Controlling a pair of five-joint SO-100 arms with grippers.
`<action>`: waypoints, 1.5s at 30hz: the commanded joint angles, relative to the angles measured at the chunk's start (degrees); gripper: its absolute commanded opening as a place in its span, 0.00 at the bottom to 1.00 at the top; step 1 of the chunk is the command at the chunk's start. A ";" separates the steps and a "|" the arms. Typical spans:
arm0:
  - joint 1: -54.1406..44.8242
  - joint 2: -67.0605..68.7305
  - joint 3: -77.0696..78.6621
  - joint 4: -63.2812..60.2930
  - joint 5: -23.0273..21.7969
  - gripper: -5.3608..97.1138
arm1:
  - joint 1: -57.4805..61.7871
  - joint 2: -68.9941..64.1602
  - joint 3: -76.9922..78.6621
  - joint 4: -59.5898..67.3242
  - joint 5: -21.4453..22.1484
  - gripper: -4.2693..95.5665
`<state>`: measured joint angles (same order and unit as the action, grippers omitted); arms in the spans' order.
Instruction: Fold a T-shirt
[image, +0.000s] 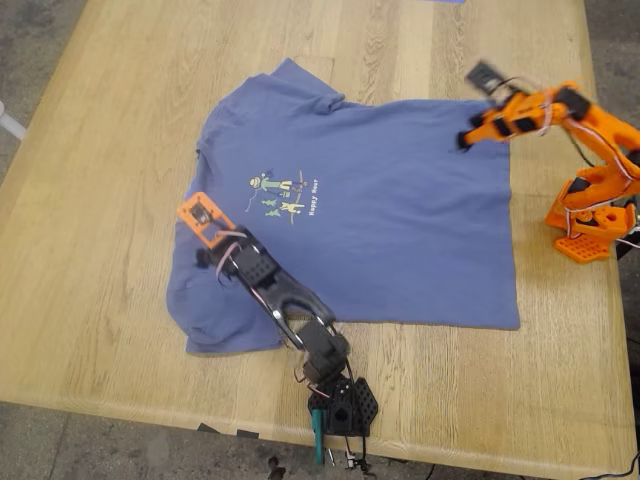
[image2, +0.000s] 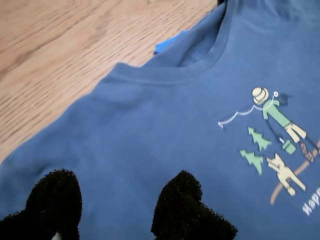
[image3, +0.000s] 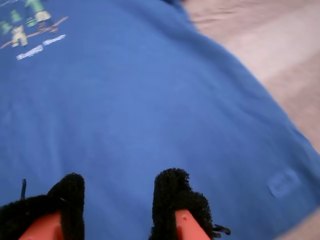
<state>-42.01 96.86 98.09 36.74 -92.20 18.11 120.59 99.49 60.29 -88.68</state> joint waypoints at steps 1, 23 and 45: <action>0.97 -5.01 -14.33 -2.11 0.62 0.35 | -4.57 -7.73 -8.35 -4.48 -0.09 0.30; 0.62 -44.82 -47.20 -6.77 -1.67 0.27 | -25.58 -83.85 -103.45 15.12 2.99 0.34; -1.67 -90.53 -116.89 23.12 -2.81 0.15 | -24.79 -93.96 -106.08 11.34 3.25 0.33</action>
<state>-42.63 5.10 -16.00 58.54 -93.60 -7.65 26.10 -3.69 71.28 -85.87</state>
